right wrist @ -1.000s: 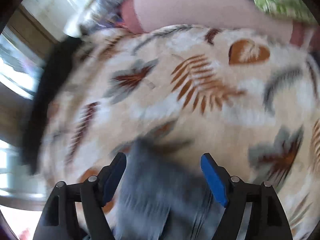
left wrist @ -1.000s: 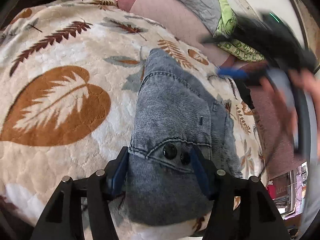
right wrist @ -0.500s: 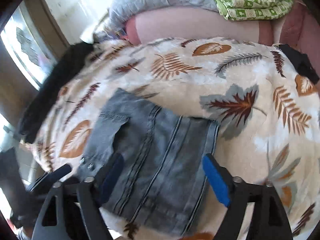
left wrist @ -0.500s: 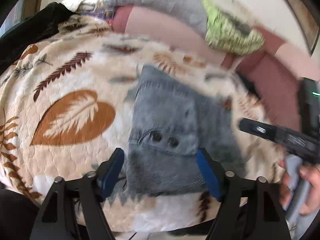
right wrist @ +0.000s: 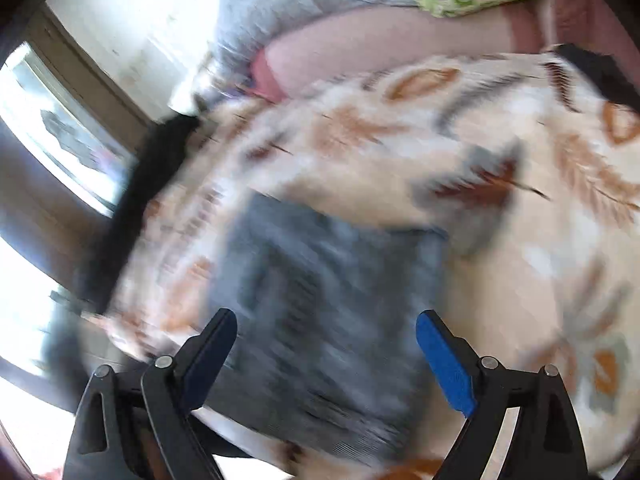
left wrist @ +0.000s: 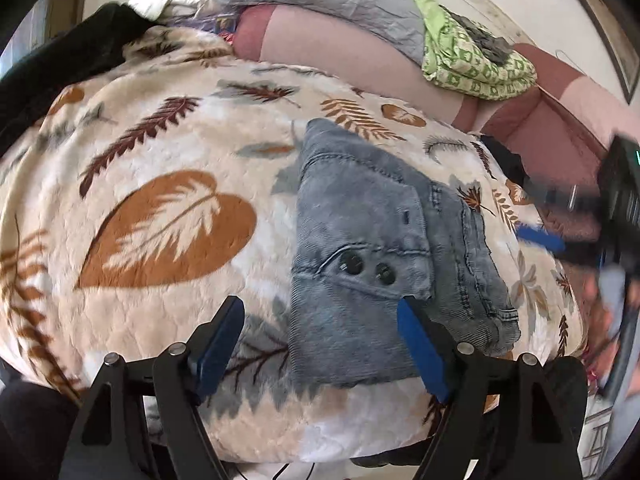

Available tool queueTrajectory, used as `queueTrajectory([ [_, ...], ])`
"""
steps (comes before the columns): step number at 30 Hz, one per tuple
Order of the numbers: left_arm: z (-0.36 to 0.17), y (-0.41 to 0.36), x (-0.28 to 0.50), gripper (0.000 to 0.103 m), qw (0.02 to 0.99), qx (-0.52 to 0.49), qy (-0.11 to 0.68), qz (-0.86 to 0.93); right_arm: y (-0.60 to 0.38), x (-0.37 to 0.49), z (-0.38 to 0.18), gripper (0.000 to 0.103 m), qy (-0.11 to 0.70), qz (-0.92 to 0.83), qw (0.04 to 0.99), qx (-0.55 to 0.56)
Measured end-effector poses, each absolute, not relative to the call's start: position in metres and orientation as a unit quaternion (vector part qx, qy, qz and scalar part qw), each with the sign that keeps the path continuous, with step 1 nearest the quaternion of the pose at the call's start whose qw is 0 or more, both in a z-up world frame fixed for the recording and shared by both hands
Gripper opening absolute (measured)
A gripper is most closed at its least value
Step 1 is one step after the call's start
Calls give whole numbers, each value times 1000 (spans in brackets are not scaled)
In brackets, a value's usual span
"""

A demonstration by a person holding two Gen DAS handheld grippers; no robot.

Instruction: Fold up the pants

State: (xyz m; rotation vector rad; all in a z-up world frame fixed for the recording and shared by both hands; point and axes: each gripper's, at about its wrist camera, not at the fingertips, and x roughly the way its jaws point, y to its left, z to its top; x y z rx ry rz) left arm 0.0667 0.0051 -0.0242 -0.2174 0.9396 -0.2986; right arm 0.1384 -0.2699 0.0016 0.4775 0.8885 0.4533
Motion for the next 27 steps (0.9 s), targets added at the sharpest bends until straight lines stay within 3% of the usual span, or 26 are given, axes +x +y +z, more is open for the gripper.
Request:
queueTrajectory([
  [5, -25, 14, 65, 79, 876, -115, 445, -145, -263, 212, -38, 93, 459, 269, 792, 299],
  [7, -24, 18, 66, 79, 878, -119, 440, -146, -277, 230, -72, 69, 469, 230, 786, 331],
  [8, -24, 20, 67, 79, 878, -121, 440, -145, -282, 229, -73, 68, 466, 225, 782, 348],
  [12, -22, 28, 70, 79, 882, -129, 430, -145, -279, 205, -43, 75, 447, 242, 796, 329],
  [15, -24, 30, 76, 79, 880, -139, 432, -143, -277, 188, -64, 84, 479, 207, 798, 302],
  [17, -32, 23, 83, 79, 869, -135, 452, -149, -285, 180, -90, 82, 486, 193, 789, 322],
  [19, -39, 15, 87, 79, 859, -117, 474, -153, -290, 169, -80, 82, 478, 191, 786, 342],
  [23, -18, 15, 73, 79, 883, -121, 428, -151, -287, 123, -55, 83, 440, 224, 796, 350],
  [25, -19, 12, 74, 80, 879, -125, 436, -145, -282, 107, -75, 88, 459, 228, 781, 356],
  [27, -39, -4, 82, 80, 856, -86, 487, -148, -278, 94, -101, 82, 464, 224, 781, 353],
])
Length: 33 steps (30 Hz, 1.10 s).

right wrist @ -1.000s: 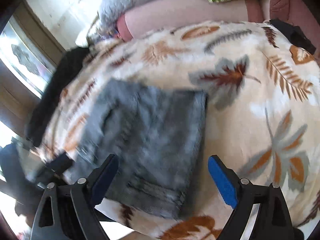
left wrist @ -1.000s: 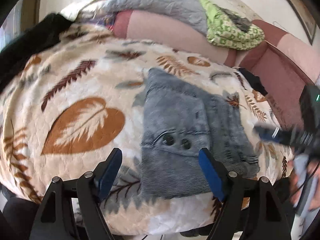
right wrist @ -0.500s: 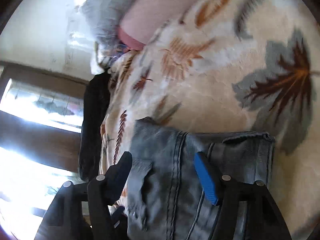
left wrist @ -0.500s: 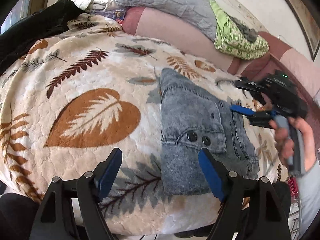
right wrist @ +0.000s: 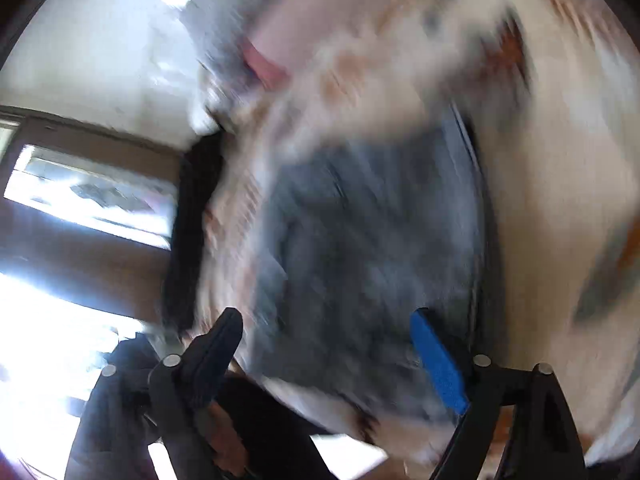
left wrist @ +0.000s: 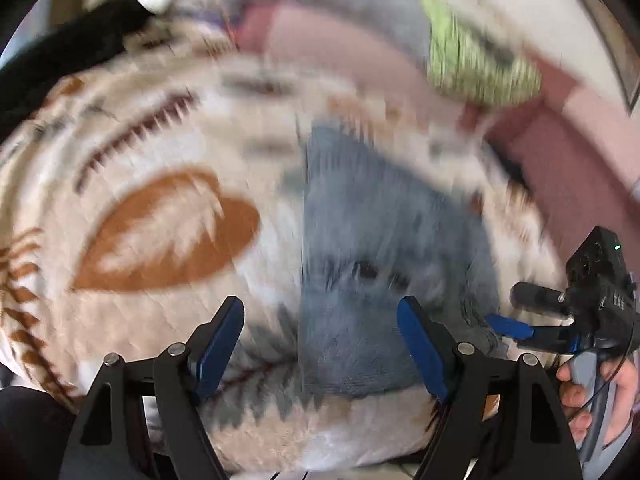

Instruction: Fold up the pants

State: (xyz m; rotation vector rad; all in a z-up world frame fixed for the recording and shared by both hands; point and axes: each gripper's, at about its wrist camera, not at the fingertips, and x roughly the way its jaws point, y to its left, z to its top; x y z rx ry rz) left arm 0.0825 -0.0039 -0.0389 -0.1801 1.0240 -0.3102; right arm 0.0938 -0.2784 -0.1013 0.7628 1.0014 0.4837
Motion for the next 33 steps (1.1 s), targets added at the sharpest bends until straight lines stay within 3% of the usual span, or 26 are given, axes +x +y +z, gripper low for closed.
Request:
queueTrajectory([
  [5, -20, 0, 72, 80, 875, -90, 455, -140, -276, 75, -71, 84, 437, 236, 793, 353],
  [7, -20, -1, 72, 80, 877, -80, 455, -134, -271, 74, -78, 92, 438, 248, 791, 348],
  [9, -28, -6, 78, 80, 866, -60, 482, -122, -271, 82, -112, 89, 474, 232, 764, 370],
  [25, -2, 6, 83, 80, 888, -19, 456, -54, -318, 69, -79, 90, 452, 163, 805, 348],
  [33, -4, 14, 112, 80, 862, -104, 476, -142, -344, 91, -82, 90, 468, 156, 791, 362],
])
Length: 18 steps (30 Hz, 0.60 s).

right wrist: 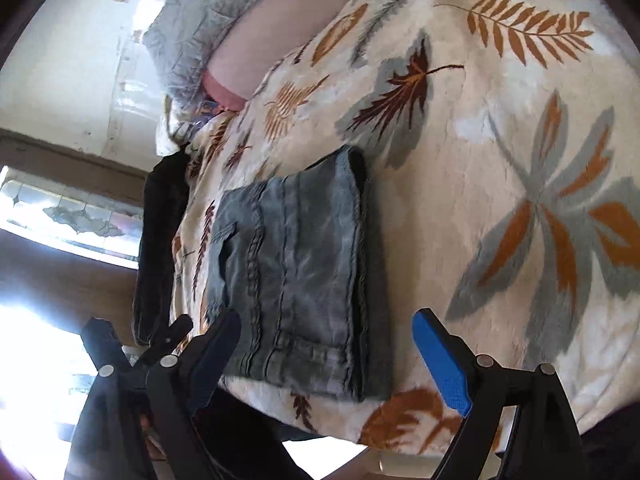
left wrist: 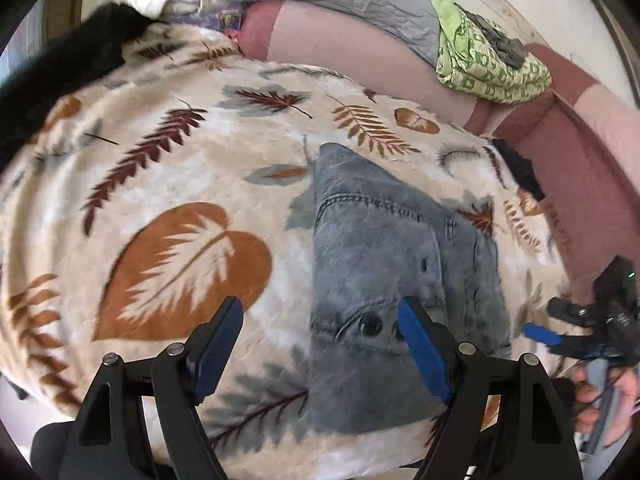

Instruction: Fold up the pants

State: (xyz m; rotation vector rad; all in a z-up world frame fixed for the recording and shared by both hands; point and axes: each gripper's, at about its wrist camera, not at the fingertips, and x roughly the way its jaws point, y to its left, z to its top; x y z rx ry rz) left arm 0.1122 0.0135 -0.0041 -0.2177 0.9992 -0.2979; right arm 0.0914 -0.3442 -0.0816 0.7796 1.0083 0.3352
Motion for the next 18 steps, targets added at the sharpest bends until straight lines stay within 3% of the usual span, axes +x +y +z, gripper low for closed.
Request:
queueTrajectory([
  [18, -52, -15, 152, 80, 787, -185, 546, -218, -328, 137, -116, 90, 496, 208, 746, 393],
])
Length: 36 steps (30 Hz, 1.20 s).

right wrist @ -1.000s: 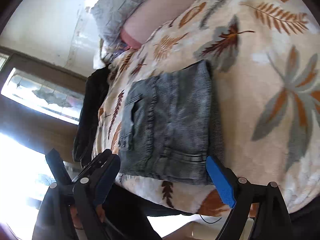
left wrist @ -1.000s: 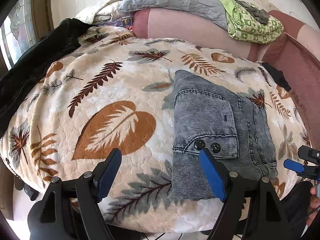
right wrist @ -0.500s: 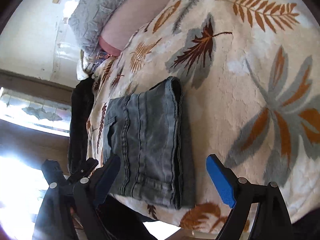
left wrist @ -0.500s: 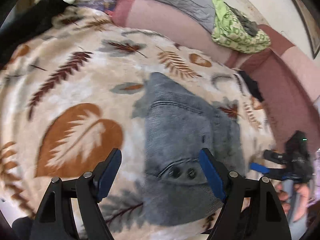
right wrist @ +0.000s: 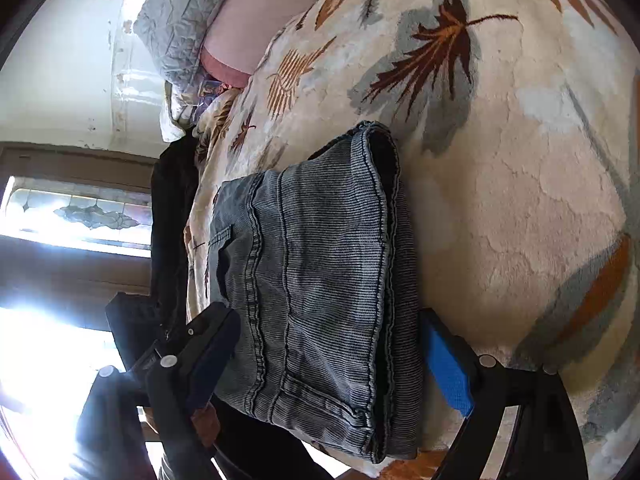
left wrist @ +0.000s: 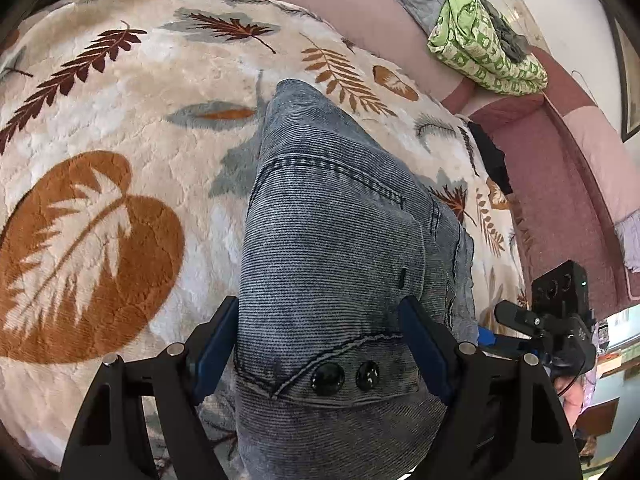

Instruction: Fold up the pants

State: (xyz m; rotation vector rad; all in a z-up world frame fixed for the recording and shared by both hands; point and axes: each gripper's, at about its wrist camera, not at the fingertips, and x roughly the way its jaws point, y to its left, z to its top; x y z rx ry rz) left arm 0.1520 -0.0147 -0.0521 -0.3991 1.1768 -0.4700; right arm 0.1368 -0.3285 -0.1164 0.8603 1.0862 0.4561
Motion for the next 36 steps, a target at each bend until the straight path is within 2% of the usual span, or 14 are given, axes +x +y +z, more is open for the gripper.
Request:
queueTrajectory([
  [10, -51, -28, 149, 80, 818, -138, 530, -174, -312, 143, -114, 95, 513, 190, 754, 364],
  [14, -51, -29, 150, 75, 822, -131, 528, -171, -302, 145, -110, 93, 524, 175, 765, 331],
  [17, -51, -30, 149, 68, 826, -124, 524, -167, -294, 144, -106, 79, 534, 152, 778, 296],
  [19, -50, -32, 148, 63, 830, -117, 519, -164, -293, 143, -105, 59, 539, 138, 784, 277],
  [21, -49, -34, 147, 59, 835, -110, 515, -162, -295, 142, -105, 49, 539, 135, 785, 275],
  [23, -46, -35, 145, 49, 839, -100, 511, -155, -295, 141, -103, 43, 536, 136, 788, 272],
  [25, -43, -38, 143, 46, 844, -86, 507, -153, -289, 139, -99, 34, 530, 137, 796, 257],
  [32, -32, -45, 136, 29, 858, -55, 490, -145, -283, 129, -84, 24, 508, 142, 818, 230],
  [36, -18, -48, 129, 25, 871, -42, 468, -146, -279, 122, -69, 21, 490, 154, 830, 218],
])
